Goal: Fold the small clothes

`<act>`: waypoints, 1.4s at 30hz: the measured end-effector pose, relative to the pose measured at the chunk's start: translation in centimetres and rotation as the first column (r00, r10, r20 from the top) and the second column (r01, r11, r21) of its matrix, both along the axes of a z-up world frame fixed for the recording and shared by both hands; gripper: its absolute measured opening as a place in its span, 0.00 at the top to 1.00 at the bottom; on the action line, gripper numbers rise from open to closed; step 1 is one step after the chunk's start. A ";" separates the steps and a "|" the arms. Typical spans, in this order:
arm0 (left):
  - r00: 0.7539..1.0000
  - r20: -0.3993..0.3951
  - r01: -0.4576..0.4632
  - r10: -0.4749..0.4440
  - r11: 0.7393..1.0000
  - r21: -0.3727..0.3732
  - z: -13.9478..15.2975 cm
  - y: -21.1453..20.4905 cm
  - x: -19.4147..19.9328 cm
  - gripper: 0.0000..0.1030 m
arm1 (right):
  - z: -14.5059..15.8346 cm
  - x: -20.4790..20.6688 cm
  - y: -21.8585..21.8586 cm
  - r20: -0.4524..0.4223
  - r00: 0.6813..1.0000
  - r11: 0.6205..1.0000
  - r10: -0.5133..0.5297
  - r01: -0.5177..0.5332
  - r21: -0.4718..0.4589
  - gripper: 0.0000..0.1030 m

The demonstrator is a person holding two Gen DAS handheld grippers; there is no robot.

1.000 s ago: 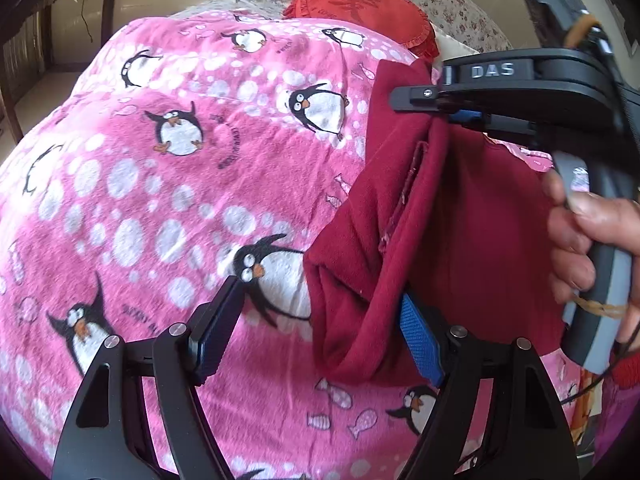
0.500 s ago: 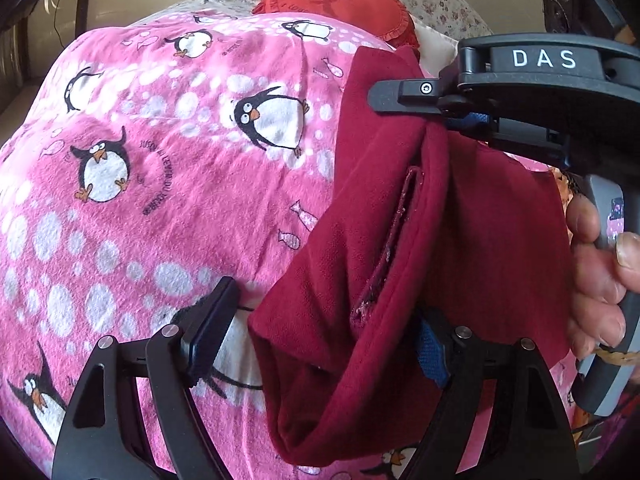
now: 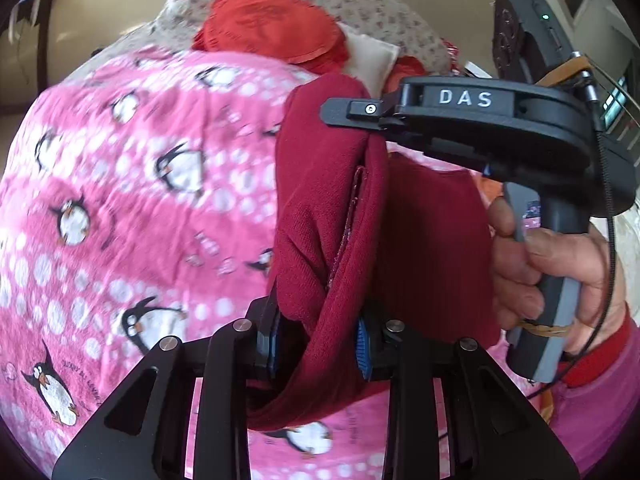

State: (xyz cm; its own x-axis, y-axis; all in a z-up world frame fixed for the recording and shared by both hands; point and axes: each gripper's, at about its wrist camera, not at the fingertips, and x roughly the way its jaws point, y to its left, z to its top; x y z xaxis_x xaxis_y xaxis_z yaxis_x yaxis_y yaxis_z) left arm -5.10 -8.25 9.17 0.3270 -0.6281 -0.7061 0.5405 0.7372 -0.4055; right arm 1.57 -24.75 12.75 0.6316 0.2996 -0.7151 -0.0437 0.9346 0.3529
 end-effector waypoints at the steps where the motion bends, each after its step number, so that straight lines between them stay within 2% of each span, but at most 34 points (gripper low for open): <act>1: 1.000 0.016 0.020 -0.020 1.000 -0.001 0.8 -0.9 -0.5 0.74 | 0.6 -0.6 -0.8 0.014 1.000 1.000 -0.005 0.005 0.007 0.86; 6: 0.989 0.073 0.131 -0.132 0.991 0.011 3.2 -6.3 -2.7 0.74 | 3.4 -4.2 -5.4 0.079 0.995 0.998 -0.057 0.055 0.025 0.87; 10: 0.976 0.084 0.200 -0.203 0.979 0.036 3.8 -10.6 -4.8 0.75 | 4.3 -7.2 -9.6 0.099 0.988 0.993 -0.120 0.118 0.024 0.87; 16: 0.957 0.088 0.268 -0.277 0.958 0.098 3.1 -16.6 -6.2 0.75 | 3.5 -10.8 -14.9 0.091 0.973 0.977 -0.211 0.207 0.052 0.87; 24: 0.946 0.071 0.301 -0.316 0.939 0.166 0.8 -21.5 -6.2 0.75 | 1.2 -13.4 -18.9 0.063 0.959 0.958 -0.277 0.271 0.089 0.88; 31: 0.949 0.049 0.297 -0.312 0.935 0.192 -0.4 -22.8 -7.3 0.75 | -1.4 -14.0 -21.2 0.023 0.950 0.946 -0.313 0.309 0.102 0.88; 32: 0.940 0.041 0.324 -0.337 0.926 0.197 -0.7 -23.0 -7.1 0.75 | -1.8 -13.9 -21.6 0.016 0.948 0.943 -0.317 0.313 0.110 0.88; 35: 0.942 0.034 0.322 -0.335 0.926 0.197 -1.0 -23.0 -6.9 0.75 | -3.1 -14.0 -22.5 -0.009 0.945 0.935 -0.326 0.323 0.147 0.88; 40: 0.942 0.041 0.320 -0.334 0.927 0.195 -1.0 -22.8 -6.9 0.75 | -3.6 -14.0 -23.7 -0.038 0.941 0.910 -0.335 0.334 0.248 0.86; 42: 0.943 0.038 0.318 -0.331 0.929 0.190 -0.9 -22.7 -7.0 0.75 | -3.5 -13.8 -23.5 -0.036 0.941 0.913 -0.336 0.335 0.233 0.84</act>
